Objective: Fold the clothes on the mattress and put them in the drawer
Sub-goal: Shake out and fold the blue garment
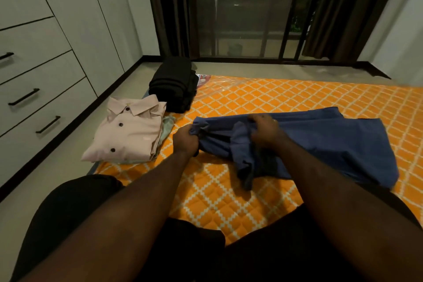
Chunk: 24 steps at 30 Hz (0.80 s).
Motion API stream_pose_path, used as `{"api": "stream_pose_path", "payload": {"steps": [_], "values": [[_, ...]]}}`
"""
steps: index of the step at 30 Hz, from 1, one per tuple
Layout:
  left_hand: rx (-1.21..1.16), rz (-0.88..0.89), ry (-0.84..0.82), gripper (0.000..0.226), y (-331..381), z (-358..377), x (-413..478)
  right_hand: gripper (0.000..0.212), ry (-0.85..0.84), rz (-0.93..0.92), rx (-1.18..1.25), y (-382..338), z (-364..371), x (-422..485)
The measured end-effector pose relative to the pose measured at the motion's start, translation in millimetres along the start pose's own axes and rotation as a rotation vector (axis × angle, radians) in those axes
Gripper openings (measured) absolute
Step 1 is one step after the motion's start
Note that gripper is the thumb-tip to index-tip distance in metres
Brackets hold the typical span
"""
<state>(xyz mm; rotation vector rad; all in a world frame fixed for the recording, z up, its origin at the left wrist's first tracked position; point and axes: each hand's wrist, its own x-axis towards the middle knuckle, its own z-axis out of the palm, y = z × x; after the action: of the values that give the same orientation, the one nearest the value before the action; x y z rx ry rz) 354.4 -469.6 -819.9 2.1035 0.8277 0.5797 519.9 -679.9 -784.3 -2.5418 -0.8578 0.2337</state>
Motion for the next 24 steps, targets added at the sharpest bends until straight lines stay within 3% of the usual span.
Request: {"api": "stream_pose_path", "payload": {"steps": [3, 6, 8, 10, 13, 16, 21, 24], "values": [[0.037, 0.002, -0.026, 0.013, -18.1, -7.1, -3.3, 0.083, -0.111, 0.305, -0.175, 28.9, 1.1, -1.2], [-0.011, 0.104, -0.172, 0.05, -25.2, -12.9, -14.2, 0.093, -0.221, 0.403, -0.193, 38.9, 5.6, -1.7], [-0.003, 0.2, -0.281, 0.091, -25.3, -8.7, -14.9, 0.097, -0.295, 0.351, -0.24, 37.1, 10.6, -1.4], [0.014, 0.224, -0.333, 0.108, -12.5, -2.6, -19.0, 0.095, -0.337, 0.267, -0.342, 30.7, 18.4, -0.5], [0.148, 0.341, -0.388, 0.105, 13.3, 6.5, -28.1, 0.075, -0.35, 0.172, -0.474, 21.6, 23.5, -0.3], [0.202, 0.423, -0.51, 0.106, 18.7, 16.1, -36.6, 0.055, -0.374, 0.086, -0.421, 19.9, 27.0, 4.2], [0.212, 0.288, -0.573, 0.122, 6.9, 31.3, -39.4, 0.034, -0.368, -0.168, -0.061, -13.5, 43.9, -1.2], [0.164, 0.182, -0.529, 0.118, 6.9, 35.7, -36.0, 0.022, -0.343, -0.222, 0.105, -35.9, 56.9, 1.7]]}}
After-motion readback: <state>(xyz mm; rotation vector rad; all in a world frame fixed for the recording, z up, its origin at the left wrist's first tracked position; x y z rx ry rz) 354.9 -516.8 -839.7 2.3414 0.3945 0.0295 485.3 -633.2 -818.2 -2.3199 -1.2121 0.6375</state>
